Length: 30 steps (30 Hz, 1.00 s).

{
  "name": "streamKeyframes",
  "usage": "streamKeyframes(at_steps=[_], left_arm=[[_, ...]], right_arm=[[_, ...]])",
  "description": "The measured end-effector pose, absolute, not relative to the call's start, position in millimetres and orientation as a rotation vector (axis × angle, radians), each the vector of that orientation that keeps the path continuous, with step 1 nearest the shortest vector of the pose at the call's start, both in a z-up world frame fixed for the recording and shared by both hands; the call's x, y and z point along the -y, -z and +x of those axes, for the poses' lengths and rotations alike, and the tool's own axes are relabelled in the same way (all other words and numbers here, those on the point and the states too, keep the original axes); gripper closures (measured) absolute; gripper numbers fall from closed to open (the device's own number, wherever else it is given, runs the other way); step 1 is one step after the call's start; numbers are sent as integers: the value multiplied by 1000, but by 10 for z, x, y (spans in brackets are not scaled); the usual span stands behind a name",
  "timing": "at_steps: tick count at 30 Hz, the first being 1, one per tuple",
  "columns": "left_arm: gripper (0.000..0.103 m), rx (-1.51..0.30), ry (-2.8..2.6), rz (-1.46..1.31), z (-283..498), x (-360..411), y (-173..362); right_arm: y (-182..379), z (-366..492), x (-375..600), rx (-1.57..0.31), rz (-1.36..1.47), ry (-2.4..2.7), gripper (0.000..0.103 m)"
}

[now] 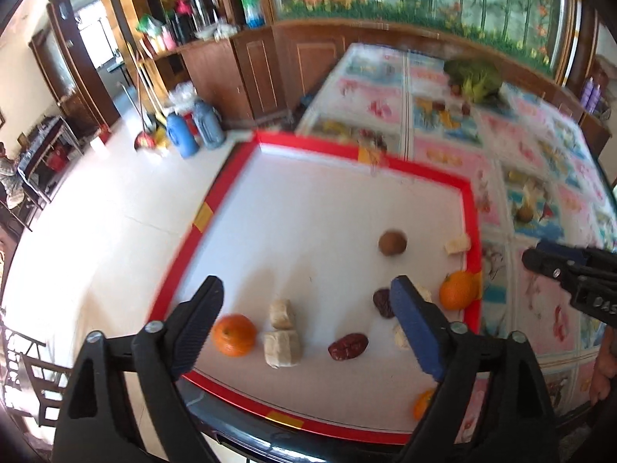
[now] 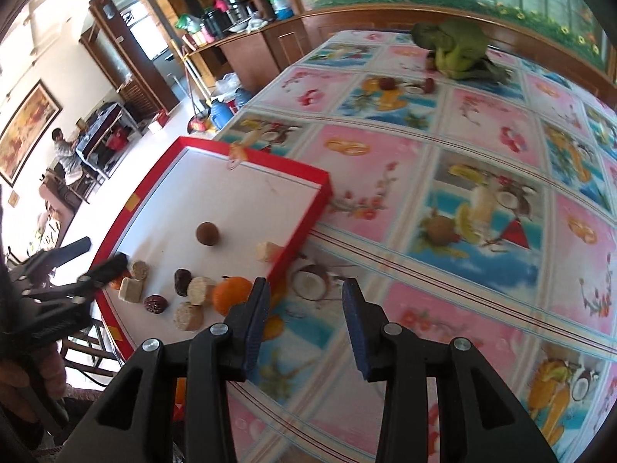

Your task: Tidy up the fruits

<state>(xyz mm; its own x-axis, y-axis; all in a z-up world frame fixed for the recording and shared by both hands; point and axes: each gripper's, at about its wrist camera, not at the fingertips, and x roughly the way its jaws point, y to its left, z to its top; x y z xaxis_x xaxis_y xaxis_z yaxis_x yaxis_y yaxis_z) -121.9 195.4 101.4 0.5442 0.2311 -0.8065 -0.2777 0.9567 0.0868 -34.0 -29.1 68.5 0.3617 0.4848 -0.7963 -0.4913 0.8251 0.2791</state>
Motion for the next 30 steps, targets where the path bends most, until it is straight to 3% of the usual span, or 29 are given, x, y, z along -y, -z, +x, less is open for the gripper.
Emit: streamKeyframes(at_steps=[6, 11, 17, 30], left_arm=[[0, -768, -354, -105, -1387, -2013, -1493], [0, -672, -396, -134, -1406, -1902, -1756], [0, -671, -416, -24, -1183, -1570, -1653], [0, -595, -431, -81, -738, -1323, -1510]], right_arm=[[-744, -372, 560, -1009, 46, -618, 65], [-812, -392, 832, -965, 99, -625, 61], [-798, -303, 1269, -836, 179, -619, 48], [-733, 79, 1541, -610, 399, -666, 42]])
